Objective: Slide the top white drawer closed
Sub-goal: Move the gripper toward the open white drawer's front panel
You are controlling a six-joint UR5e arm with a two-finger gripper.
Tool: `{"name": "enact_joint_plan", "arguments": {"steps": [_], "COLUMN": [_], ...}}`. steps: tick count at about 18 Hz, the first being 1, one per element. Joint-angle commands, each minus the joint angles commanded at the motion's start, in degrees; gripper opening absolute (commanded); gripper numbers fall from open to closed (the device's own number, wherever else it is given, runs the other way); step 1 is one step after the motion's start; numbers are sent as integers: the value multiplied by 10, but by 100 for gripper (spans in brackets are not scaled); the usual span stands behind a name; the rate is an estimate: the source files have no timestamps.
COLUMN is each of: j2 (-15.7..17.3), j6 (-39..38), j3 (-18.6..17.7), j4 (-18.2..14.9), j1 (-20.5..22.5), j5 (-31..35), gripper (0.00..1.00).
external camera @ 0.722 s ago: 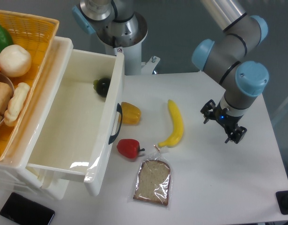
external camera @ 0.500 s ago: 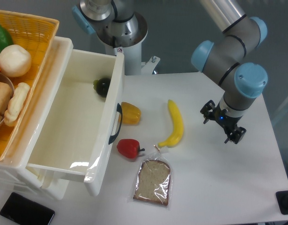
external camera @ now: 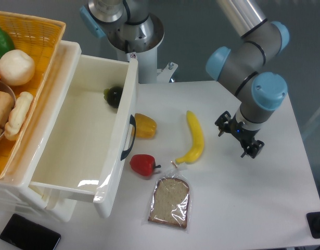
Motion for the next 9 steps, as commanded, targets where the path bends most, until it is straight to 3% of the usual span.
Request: {"name": "enact_joint_plan", "arguments": {"steps": [4,5,9], "j2": [14,14,16], "j6": [-18,-21,-98], "j3": [-5,-5,-6], "j4": [-1,-1,-12], "j1": [2,0,-16], "j5": [-19,-19,-17], "gripper": [99,93,32]}}
